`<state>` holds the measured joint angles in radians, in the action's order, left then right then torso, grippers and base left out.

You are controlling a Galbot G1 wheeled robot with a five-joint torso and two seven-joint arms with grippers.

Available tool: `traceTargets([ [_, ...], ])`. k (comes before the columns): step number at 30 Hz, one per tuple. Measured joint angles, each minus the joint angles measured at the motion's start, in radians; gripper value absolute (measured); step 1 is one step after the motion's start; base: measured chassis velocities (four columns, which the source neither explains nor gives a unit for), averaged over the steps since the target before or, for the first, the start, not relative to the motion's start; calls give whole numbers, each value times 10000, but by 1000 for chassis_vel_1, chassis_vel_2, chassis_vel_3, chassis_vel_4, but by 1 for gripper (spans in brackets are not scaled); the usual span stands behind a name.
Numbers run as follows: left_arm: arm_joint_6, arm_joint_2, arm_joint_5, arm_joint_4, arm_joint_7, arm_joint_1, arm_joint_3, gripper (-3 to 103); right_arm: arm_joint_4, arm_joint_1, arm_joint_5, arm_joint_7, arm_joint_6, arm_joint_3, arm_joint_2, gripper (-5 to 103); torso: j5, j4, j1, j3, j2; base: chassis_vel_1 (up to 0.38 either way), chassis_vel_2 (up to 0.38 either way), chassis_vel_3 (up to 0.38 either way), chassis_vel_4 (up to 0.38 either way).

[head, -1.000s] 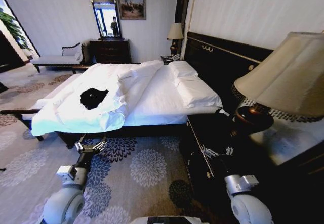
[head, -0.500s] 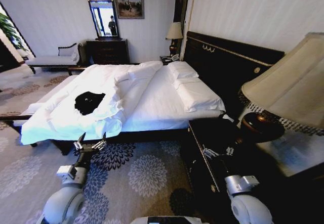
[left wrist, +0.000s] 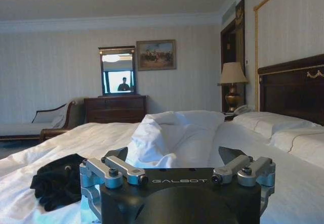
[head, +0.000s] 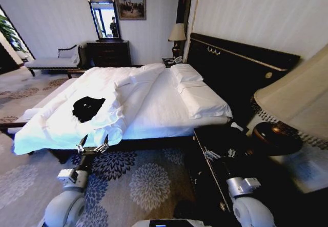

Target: Fold the clothes on the bed.

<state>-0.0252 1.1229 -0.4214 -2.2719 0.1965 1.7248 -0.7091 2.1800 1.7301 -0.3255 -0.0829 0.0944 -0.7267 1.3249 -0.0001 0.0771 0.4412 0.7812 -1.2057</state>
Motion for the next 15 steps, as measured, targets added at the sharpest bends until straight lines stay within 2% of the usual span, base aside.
traceTargets([
  [15, 105, 41, -30, 17, -17, 12, -4, 100, 33, 43, 67, -6, 4, 14, 39, 100, 1, 0, -1, -1, -1, -139, 136, 138, -135],
])
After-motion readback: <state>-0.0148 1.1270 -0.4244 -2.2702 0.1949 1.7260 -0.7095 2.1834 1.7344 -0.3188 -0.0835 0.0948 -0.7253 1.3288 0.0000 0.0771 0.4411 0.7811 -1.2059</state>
